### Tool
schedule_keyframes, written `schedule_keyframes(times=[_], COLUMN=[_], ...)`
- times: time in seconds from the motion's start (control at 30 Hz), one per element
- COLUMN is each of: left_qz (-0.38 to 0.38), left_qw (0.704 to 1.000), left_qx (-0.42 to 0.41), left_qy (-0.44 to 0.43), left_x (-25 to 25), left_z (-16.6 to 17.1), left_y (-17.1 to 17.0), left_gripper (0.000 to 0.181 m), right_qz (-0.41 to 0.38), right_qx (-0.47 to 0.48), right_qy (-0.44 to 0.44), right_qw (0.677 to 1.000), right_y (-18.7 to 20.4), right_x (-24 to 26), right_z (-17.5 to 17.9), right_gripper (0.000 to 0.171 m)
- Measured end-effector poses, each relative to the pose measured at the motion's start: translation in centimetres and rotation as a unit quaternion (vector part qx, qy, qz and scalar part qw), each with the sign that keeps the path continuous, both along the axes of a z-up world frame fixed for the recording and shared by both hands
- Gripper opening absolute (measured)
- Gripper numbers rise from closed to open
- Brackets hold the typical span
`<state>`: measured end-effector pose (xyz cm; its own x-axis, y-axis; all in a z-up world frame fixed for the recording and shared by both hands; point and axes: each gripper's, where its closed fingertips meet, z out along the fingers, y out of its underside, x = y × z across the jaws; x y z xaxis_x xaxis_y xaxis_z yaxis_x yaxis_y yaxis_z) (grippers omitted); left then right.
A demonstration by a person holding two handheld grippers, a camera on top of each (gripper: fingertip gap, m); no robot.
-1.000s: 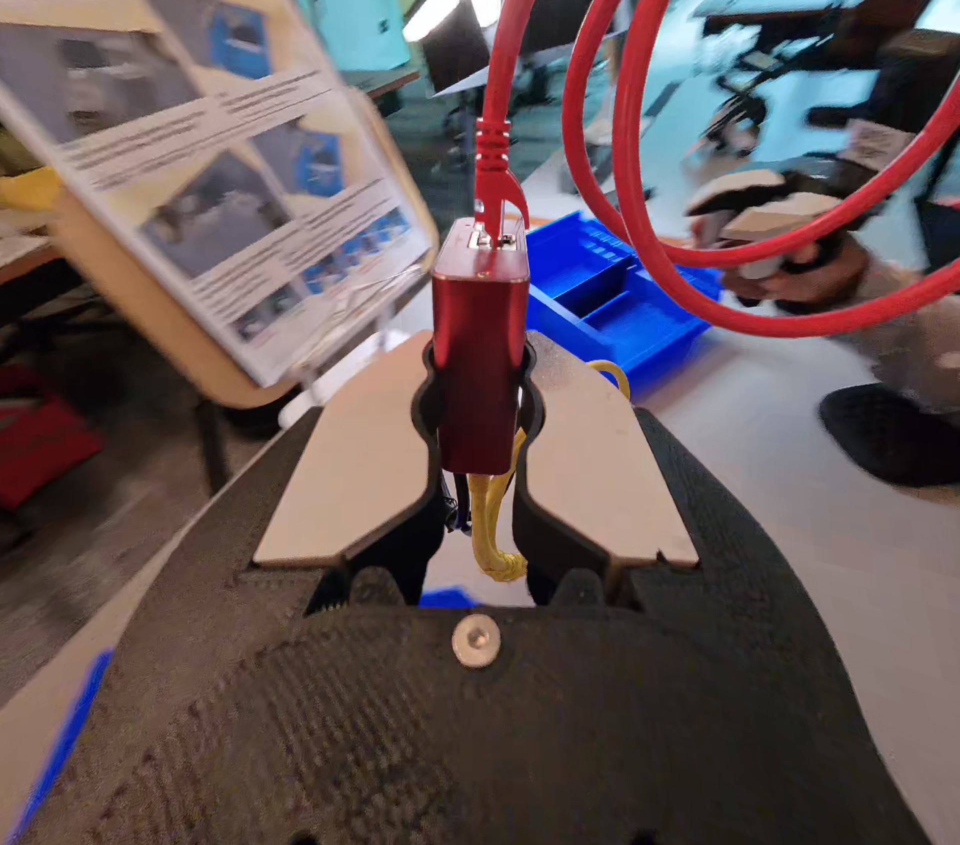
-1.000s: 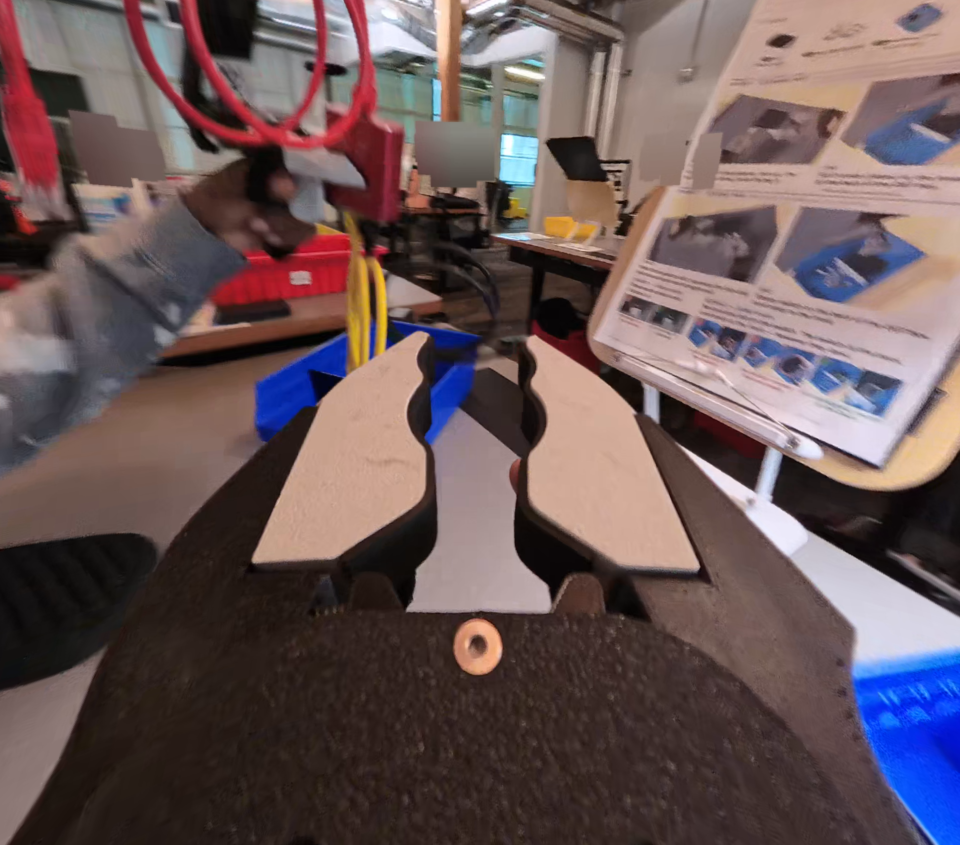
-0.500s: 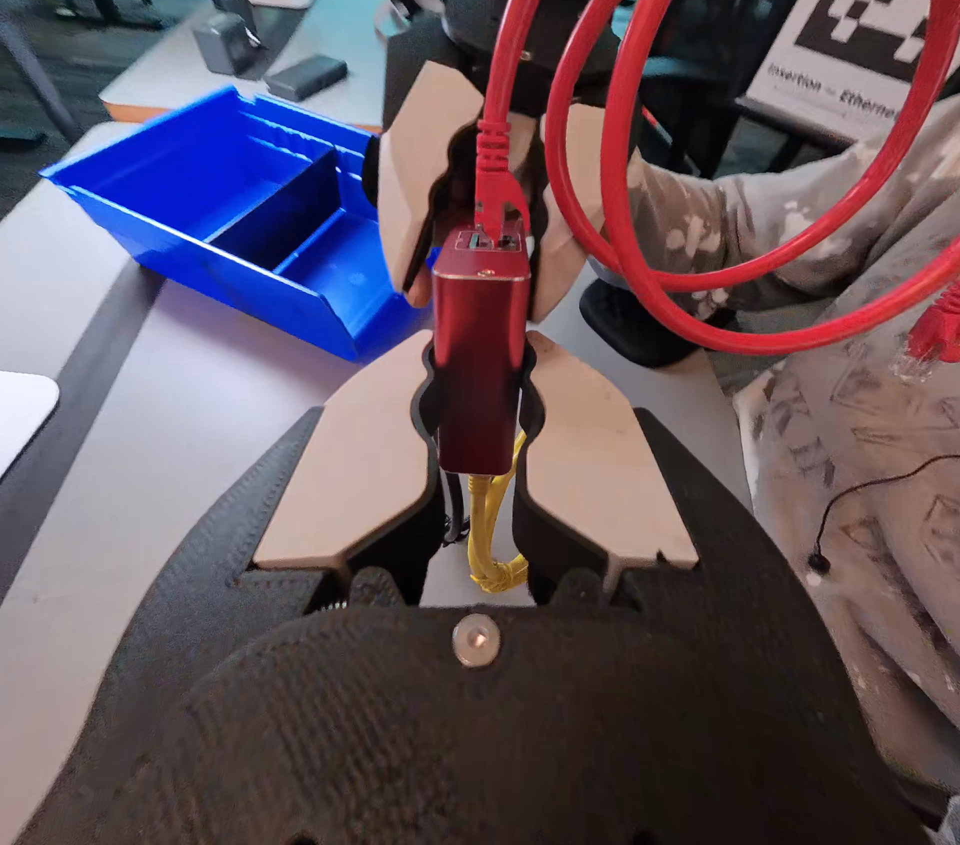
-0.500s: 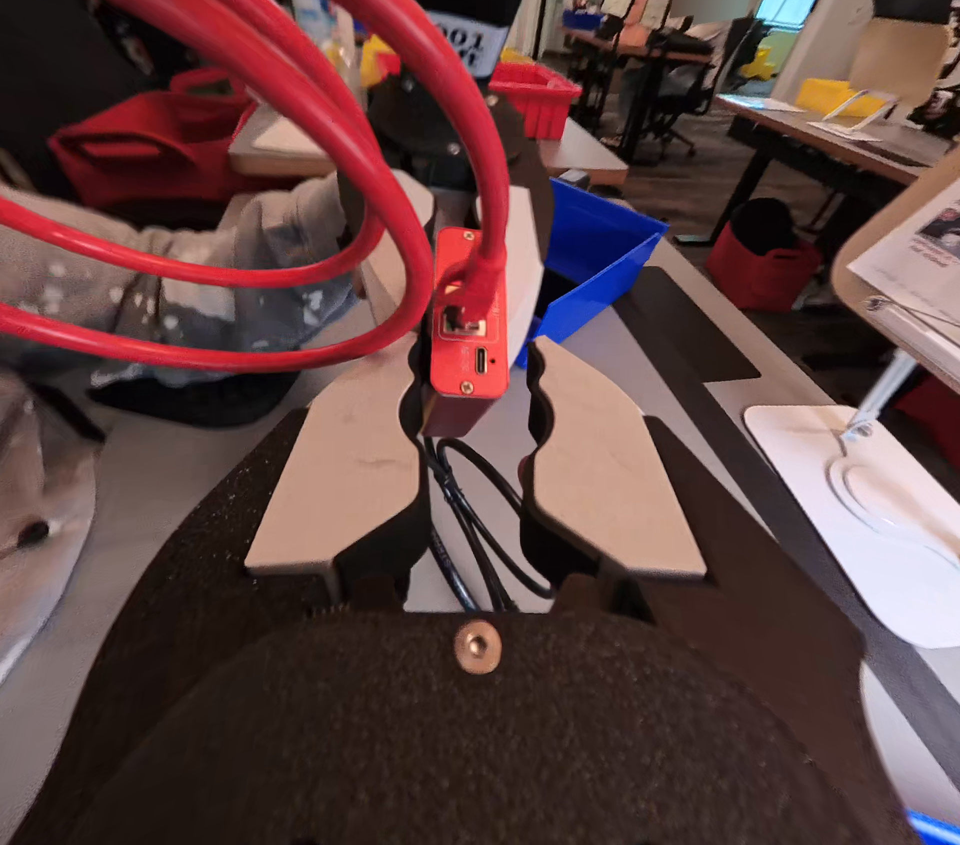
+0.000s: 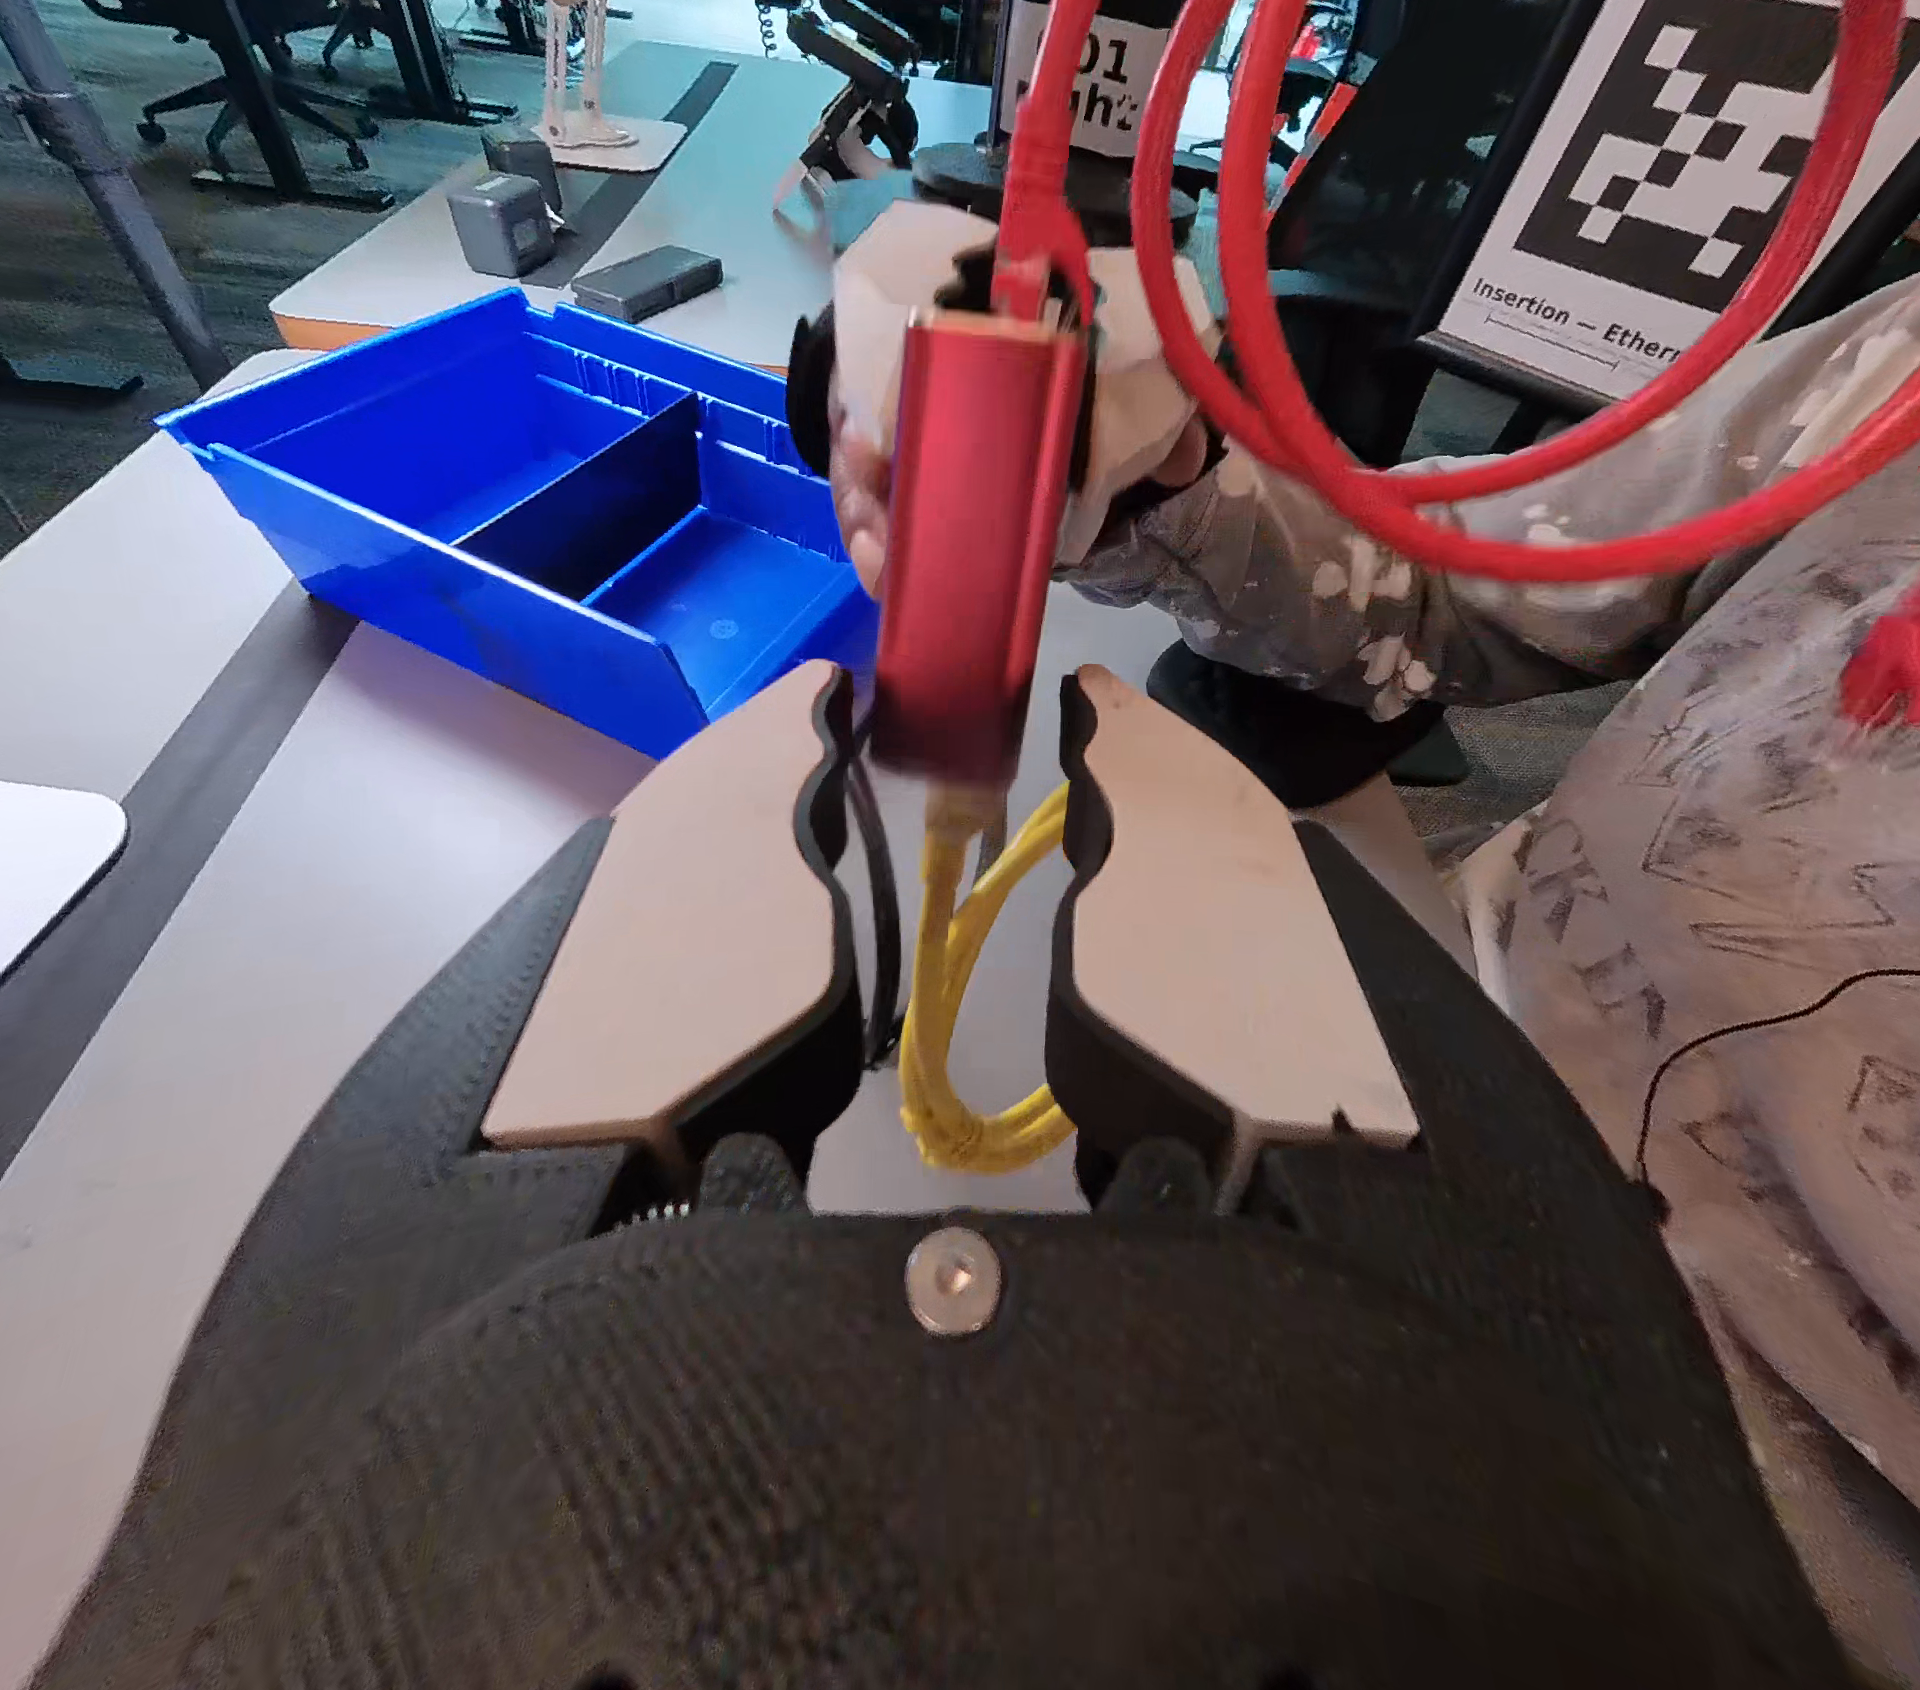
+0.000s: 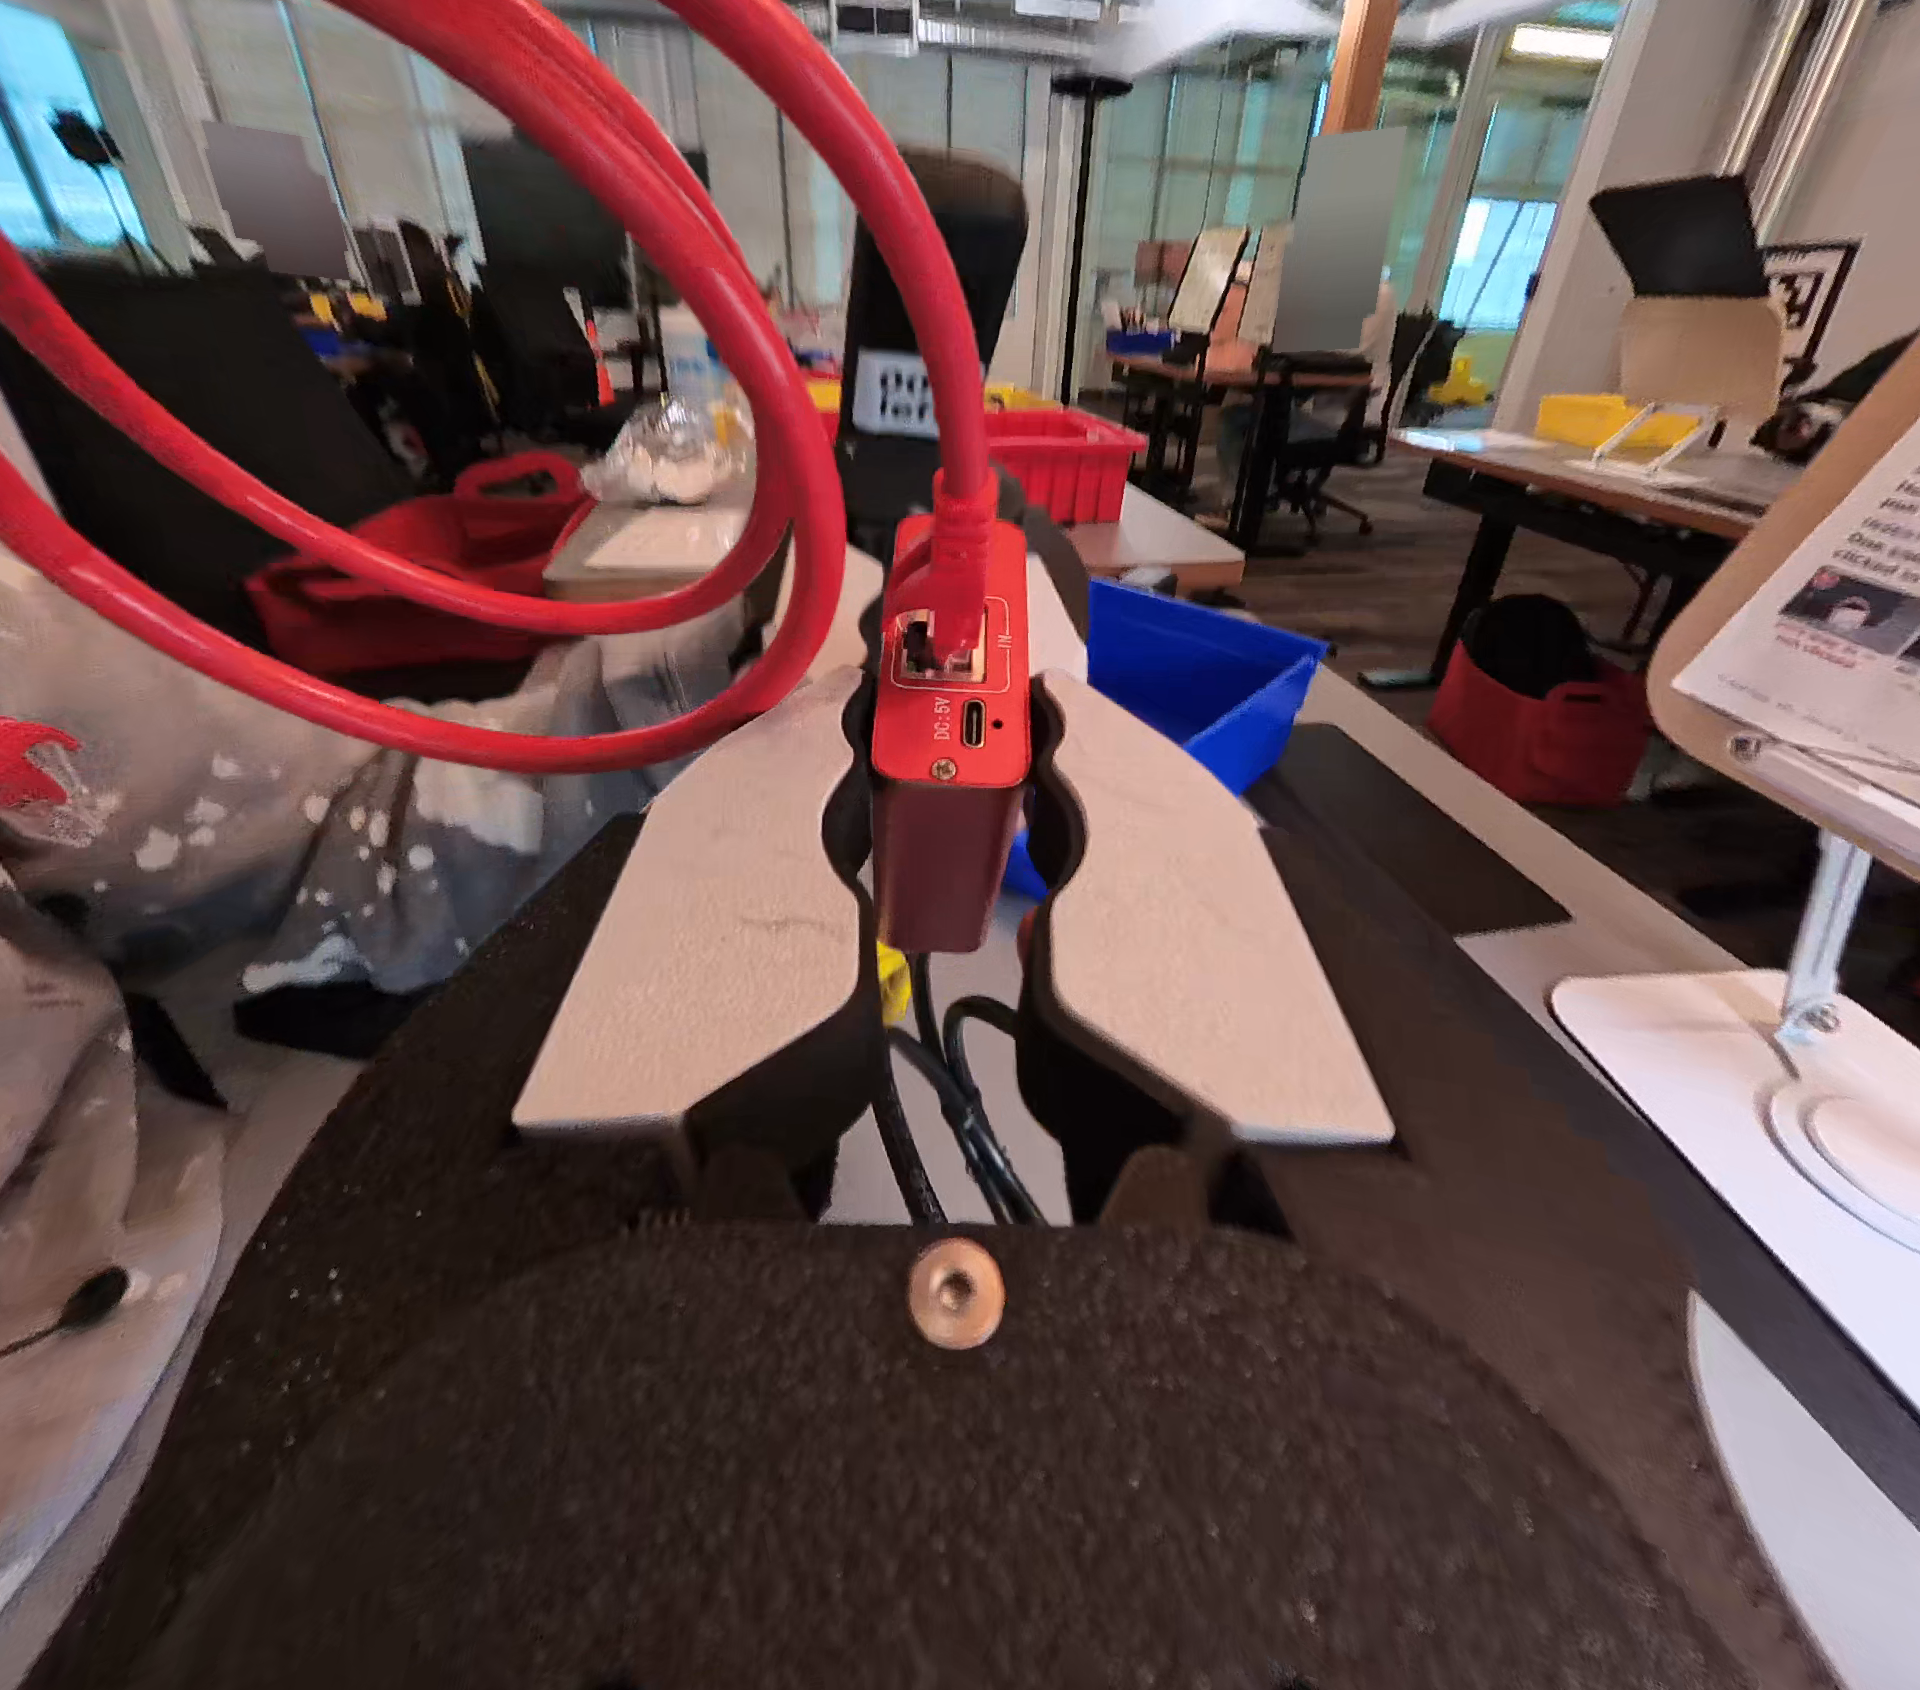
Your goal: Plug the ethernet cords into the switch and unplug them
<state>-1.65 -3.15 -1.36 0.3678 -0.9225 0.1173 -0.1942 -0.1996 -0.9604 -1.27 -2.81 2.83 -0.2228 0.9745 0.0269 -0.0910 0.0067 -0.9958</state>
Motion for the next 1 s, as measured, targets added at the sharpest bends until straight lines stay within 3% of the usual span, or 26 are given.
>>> schedule_keyframes(times=[0.17,0.27,0.3,0.43,0.7,0.83,1.0], left_qz=[-0.031,-0.023,-0.011,0.004,-0.006,-0.012,0.068], left_qw=[0.998,0.996,0.995,0.997,0.998,0.994,0.995], left_qx=[0.022,0.055,0.070,0.070,-0.005,-0.015,0.032], left_qy=[-0.059,-0.073,-0.067,-0.029,0.060,0.108,0.061], left_x=[1.5,2.5,2.5,1.3,-0.8,-1.1,-2.3], left_z=[1.3,2.2,2.3,2.2,-0.4,-2.0,0.8], left_y=[-0.4,-0.3,-0.1,-0.2,-1.3,-1.6,0.2], left_gripper=[0.044,0.038,0.027,0.027,0.027,0.027,0.032], right_qz=[0.020,0.037,0.040,0.035,0.027,0.033,0.003], right_qx=[-0.048,-0.072,-0.071,-0.054,0.044,0.066,0.025], right_qy=[0.126,0.157,0.152,0.112,-0.066,-0.081,-0.018], right_qw=[0.991,0.984,0.985,0.992,0.997,0.994,1.000], right_y=[0.2,0.0,-0.1,0.0,-0.8,-1.6,0.0], right_x=[1.8,1.8,1.6,1.0,-1.3,-1.9,-1.6], right_z=[3.0,3.3,3.0,2.0,-3.9,-4.9,-3.3], right_gripper=[0.027,0.027,0.027,0.026,0.036,0.028,0.027])
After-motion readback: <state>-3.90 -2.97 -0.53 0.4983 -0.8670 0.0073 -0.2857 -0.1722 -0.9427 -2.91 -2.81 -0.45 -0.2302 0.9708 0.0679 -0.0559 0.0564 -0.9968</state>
